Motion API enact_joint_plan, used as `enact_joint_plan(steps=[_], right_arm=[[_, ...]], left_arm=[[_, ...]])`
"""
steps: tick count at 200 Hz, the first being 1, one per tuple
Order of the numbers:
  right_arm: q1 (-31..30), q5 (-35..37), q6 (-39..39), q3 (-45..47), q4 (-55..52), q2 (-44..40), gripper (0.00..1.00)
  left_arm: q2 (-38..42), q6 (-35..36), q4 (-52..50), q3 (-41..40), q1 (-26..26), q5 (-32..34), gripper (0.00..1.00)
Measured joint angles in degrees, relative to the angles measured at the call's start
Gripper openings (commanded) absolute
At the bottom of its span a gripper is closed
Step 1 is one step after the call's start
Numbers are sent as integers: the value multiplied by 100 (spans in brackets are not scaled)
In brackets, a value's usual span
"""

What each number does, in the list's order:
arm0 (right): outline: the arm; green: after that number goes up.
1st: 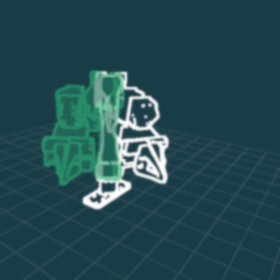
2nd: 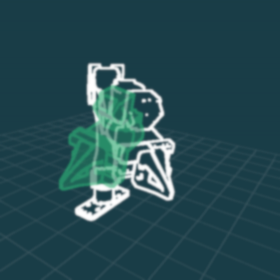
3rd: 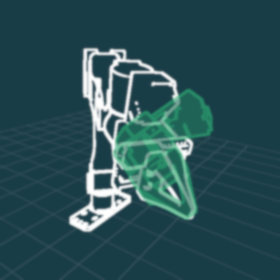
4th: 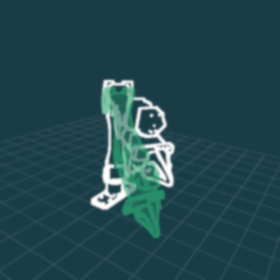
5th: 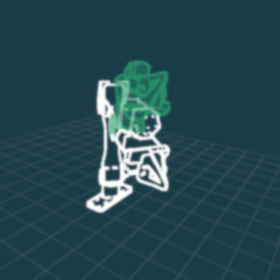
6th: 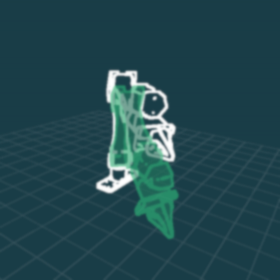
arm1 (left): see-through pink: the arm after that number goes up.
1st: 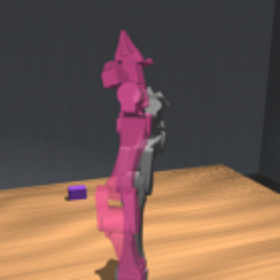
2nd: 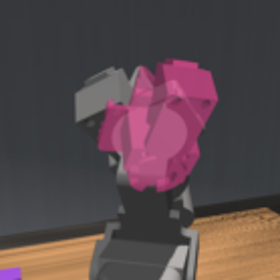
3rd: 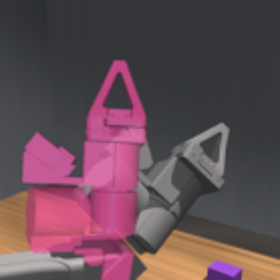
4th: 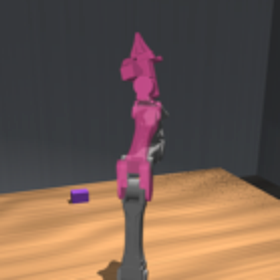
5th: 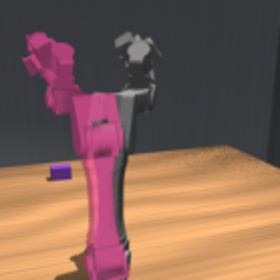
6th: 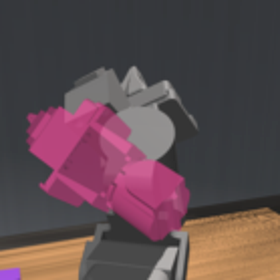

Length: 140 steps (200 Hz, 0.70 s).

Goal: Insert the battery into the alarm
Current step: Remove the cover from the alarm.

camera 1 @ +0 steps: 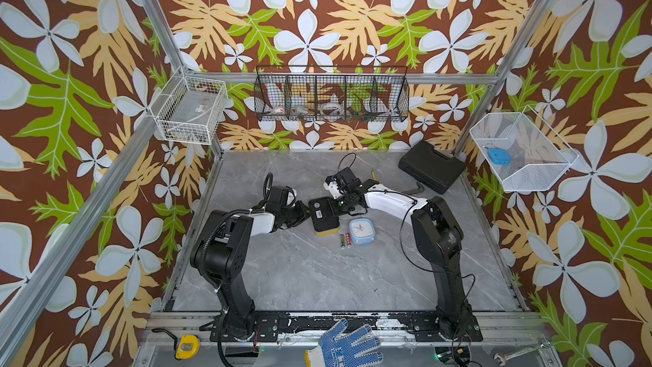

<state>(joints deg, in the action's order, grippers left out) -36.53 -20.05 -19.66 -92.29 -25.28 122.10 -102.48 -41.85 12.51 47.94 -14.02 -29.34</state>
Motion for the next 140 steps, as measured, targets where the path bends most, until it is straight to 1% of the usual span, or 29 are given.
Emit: enact_joint_plan(steps=[15, 48, 63, 109, 140], right_arm=[[39, -105, -103, 111, 72, -66, 31], [85, -221, -153, 262, 179, -179, 24], [103, -249, -234, 326, 254, -225, 18], [146, -352, -286, 389, 348, -269, 15], [160, -201, -286, 297, 208, -111, 12]], left_arm=[[-13, 0, 11, 0, -2, -35, 23], [-44, 0, 42, 2, -2, -72, 23], [-50, 0, 57, 2, 0, -85, 22], [-72, 0, 96, 2, -2, -103, 22], [-74, 0, 96, 2, 0, -107, 22]])
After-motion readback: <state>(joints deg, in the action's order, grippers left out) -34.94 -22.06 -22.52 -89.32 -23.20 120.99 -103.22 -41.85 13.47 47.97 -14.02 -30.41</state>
